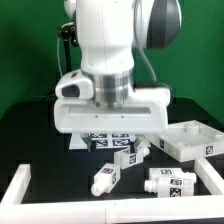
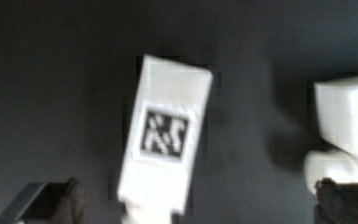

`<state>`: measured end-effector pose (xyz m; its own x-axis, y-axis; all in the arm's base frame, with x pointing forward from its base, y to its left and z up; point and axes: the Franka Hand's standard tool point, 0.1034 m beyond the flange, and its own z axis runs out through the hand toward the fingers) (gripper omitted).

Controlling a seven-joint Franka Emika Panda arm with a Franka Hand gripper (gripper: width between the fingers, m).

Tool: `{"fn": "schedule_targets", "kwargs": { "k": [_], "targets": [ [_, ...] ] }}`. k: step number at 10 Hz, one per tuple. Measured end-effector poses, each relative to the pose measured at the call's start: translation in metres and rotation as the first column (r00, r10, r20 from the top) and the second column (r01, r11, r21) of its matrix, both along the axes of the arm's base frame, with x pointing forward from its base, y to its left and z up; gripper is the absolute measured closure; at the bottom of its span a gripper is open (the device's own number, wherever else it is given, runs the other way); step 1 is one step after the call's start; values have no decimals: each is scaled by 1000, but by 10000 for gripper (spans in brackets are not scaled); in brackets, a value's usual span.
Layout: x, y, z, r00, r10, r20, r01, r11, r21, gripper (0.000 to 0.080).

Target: Assemble one leg

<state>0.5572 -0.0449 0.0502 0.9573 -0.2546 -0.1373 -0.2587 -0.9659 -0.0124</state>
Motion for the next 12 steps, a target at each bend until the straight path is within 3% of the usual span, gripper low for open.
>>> {"fn": "schedule_targets", "kwargs": {
  "k": [3,6,8,9,10,11,12],
  "targets": [
    [1,-4,-34,999,-18,48,19,1000,-14,150],
    [8,-7,-36,993,58,101,-57,998,-18,150],
    [8,-7,-36,993,63,101,-62,998,-18,390],
    [9,-7,-36,993,64,102,-63,998,-18,390],
    [9,-7,-36,993,66,102,-65,998,-18,515],
    [8,-9,-36,992,76,104,-75,997,-18,515],
    [5,-22,-36,983,134,128,-133,991,-16,515]
  ]
}}
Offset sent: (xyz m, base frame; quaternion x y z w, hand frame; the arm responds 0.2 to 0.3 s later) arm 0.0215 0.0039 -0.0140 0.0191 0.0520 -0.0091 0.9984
